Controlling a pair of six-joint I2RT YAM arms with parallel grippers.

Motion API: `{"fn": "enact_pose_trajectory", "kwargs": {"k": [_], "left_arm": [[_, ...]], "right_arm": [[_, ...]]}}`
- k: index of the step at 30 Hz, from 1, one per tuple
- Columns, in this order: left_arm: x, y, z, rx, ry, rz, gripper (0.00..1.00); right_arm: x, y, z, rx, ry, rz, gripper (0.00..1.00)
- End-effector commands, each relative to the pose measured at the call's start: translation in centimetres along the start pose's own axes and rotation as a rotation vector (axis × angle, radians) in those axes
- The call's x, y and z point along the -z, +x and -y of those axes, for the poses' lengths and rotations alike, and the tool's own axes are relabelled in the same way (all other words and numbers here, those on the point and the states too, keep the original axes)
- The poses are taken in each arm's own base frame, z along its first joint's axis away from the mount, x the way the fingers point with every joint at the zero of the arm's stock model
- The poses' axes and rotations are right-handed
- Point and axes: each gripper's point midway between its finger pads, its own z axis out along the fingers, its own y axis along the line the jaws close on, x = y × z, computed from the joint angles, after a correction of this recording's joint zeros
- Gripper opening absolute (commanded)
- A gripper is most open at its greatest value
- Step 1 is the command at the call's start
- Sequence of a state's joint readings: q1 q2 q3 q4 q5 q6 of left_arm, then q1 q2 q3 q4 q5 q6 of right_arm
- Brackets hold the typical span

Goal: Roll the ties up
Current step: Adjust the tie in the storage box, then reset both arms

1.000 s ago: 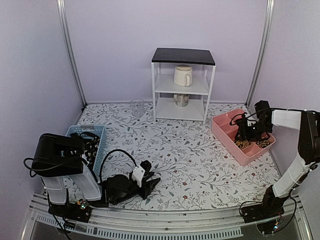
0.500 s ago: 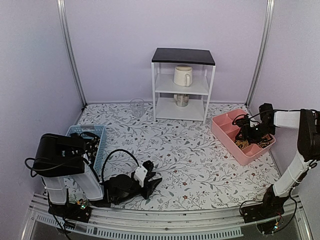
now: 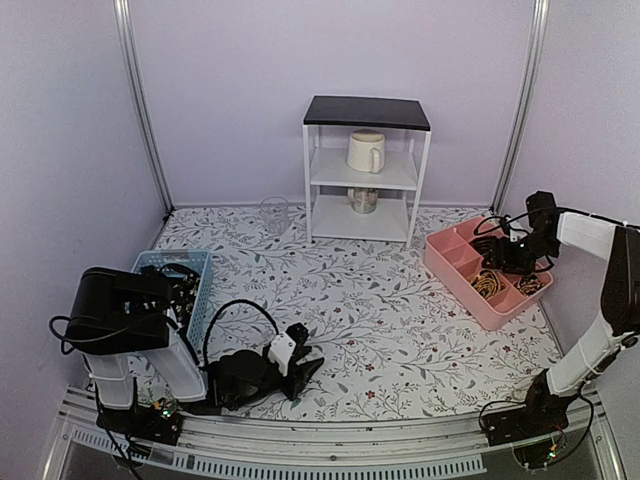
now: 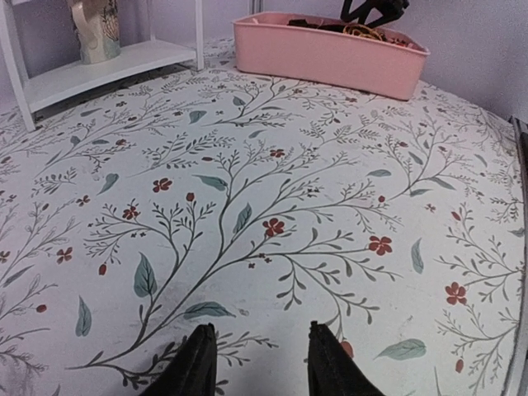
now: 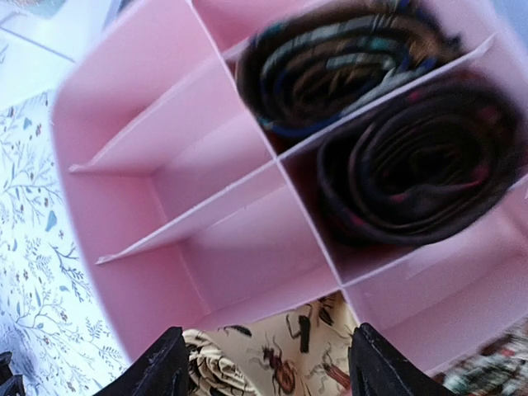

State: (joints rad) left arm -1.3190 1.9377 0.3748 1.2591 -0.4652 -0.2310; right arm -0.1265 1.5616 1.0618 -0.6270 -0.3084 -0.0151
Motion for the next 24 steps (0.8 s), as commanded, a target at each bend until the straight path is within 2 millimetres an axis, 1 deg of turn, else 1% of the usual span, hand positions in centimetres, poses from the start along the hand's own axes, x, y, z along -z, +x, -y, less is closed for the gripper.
{"fn": "enact_pose_trajectory", "kwargs": {"k": [1, 3, 5, 8, 11, 17, 20, 21, 22, 24], "left_arm": [[0.3, -0.4, 0.6, -0.014, 0.011, 0.014, 0.38], [0.3, -0.3, 0.8, -0.015, 0.014, 0.014, 0.38], [0.3, -0.3, 0.9, -0.016, 0.017, 0.015, 0.38], [0.2, -0.4, 1.1, -0.017, 0.023, 0.018, 0.38], [0.1, -0.4, 1.4, -0.021, 0.032, 0.017, 0.38], [0.0, -0.3, 1.7, -0.025, 0.039, 0.012, 0.38], [-0.1, -0.3, 1.7, -0.026, 0.037, 0.011, 0.38], [-0.1, -0.3, 1.6, -0.026, 0.036, 0.012, 0.38], [-0.1, -0.3, 1.6, -0.026, 0.035, 0.011, 0.38], [-0.1, -0.2, 1.6, -0.028, 0.034, 0.01, 0.38]], "right_arm": [[3.1, -1.3, 0.4, 0.009, 0.071, 0.053, 0.68], [3.6, -1.1, 1.0, 0.031, 0.109, 0.053, 0.66], [3.6, -0.5, 1.4, 0.05, 0.136, 0.029, 0.64], [3.0, 1.1, 1.6, 0.09, 0.167, -0.03, 0.61], [2.3, 2.3, 1.2, 0.135, 0.172, -0.07, 0.59], [0.9, 3.4, 1.2, 0.179, 0.199, -0.107, 0.61], [0.8, 3.3, 1.7, 0.186, 0.235, -0.107, 0.6], [0.8, 3.1, 2.0, 0.185, 0.256, -0.101, 0.59], [0.9, 2.9, 2.2, 0.186, 0.271, -0.092, 0.55], [0.8, 2.5, 2.4, 0.188, 0.277, -0.077, 0.42]]}}
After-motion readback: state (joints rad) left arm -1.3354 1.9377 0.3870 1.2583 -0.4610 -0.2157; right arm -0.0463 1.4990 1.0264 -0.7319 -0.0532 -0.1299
